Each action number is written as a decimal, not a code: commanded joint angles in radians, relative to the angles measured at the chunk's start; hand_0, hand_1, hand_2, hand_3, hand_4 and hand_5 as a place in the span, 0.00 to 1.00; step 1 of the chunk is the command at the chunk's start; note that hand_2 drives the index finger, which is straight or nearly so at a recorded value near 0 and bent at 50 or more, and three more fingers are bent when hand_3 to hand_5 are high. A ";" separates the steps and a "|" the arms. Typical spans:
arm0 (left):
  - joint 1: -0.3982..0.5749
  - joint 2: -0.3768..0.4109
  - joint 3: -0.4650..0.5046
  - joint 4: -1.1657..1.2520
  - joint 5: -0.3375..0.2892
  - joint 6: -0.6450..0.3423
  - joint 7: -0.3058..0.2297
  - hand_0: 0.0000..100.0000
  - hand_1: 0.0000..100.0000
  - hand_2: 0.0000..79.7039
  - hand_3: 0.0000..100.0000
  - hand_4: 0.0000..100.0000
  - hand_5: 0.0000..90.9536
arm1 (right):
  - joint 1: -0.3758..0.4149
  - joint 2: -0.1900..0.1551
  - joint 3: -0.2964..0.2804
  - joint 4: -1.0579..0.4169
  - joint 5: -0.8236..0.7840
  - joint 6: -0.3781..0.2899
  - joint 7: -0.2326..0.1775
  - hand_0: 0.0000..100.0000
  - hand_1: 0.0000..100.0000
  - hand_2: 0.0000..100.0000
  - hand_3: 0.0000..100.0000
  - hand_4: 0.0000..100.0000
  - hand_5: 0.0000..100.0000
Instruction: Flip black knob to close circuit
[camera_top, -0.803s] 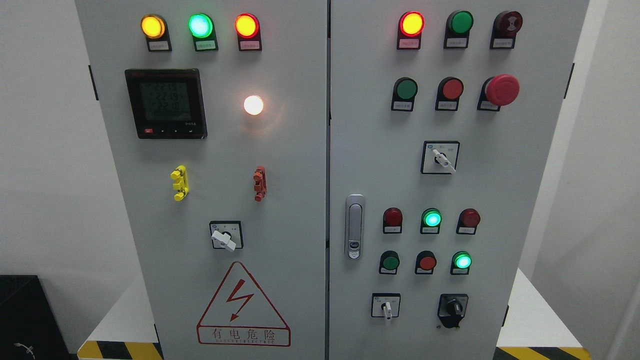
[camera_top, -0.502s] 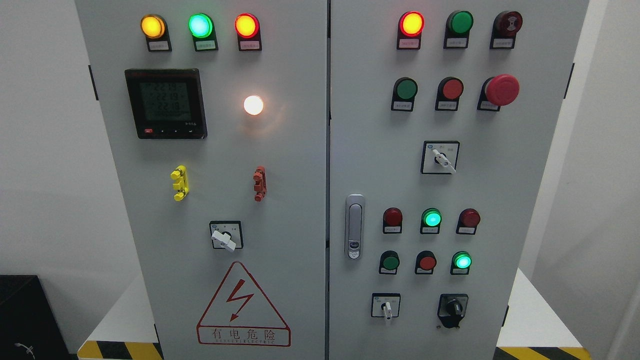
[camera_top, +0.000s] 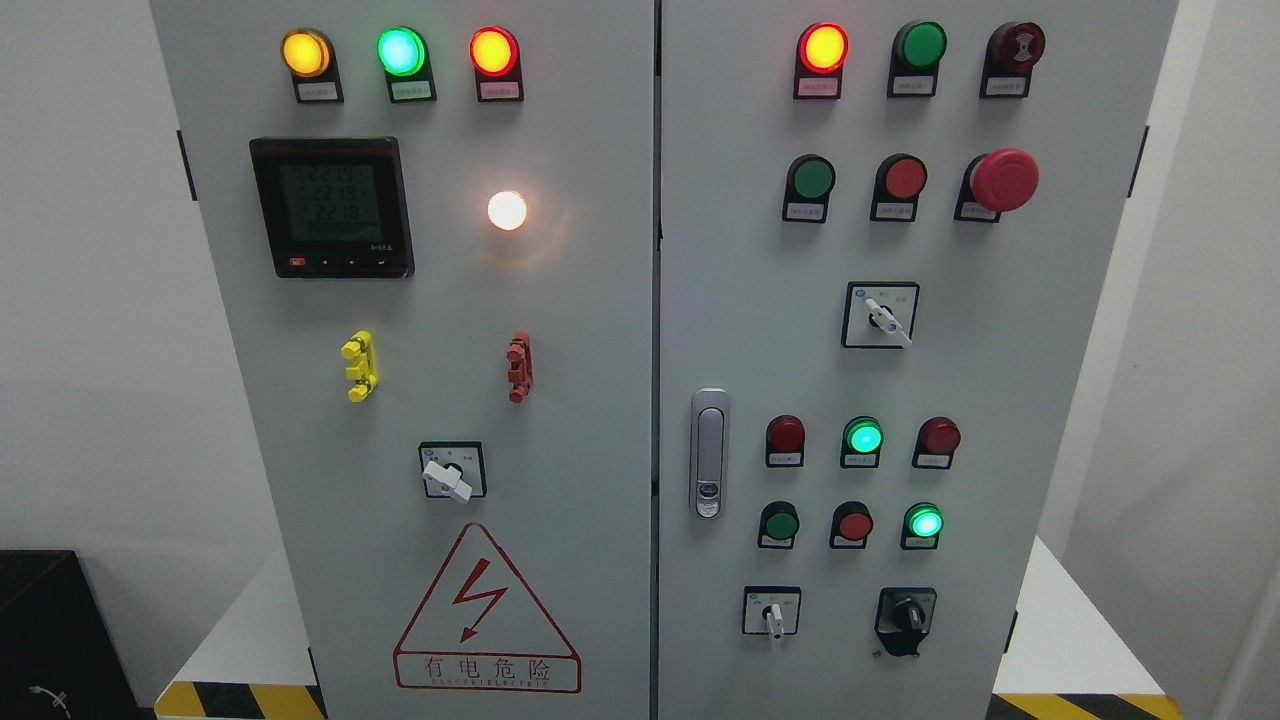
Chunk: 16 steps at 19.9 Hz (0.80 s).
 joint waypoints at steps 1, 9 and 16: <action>0.000 0.000 -0.020 0.021 -0.021 0.003 0.001 0.12 0.56 0.00 0.00 0.00 0.00 | 0.000 -0.001 0.006 -0.145 0.007 0.011 -0.012 0.00 0.24 0.00 0.01 0.00 0.00; 0.000 0.000 -0.020 0.021 -0.021 0.001 0.001 0.12 0.56 0.00 0.00 0.00 0.00 | -0.002 0.021 0.012 -0.374 0.076 0.034 -0.009 0.00 0.24 0.00 0.03 0.00 0.00; 0.000 0.000 -0.020 0.021 -0.020 0.003 0.001 0.12 0.56 0.00 0.00 0.00 0.00 | -0.028 -0.005 0.029 -0.418 0.081 -0.144 -0.010 0.00 0.23 0.00 0.08 0.03 0.00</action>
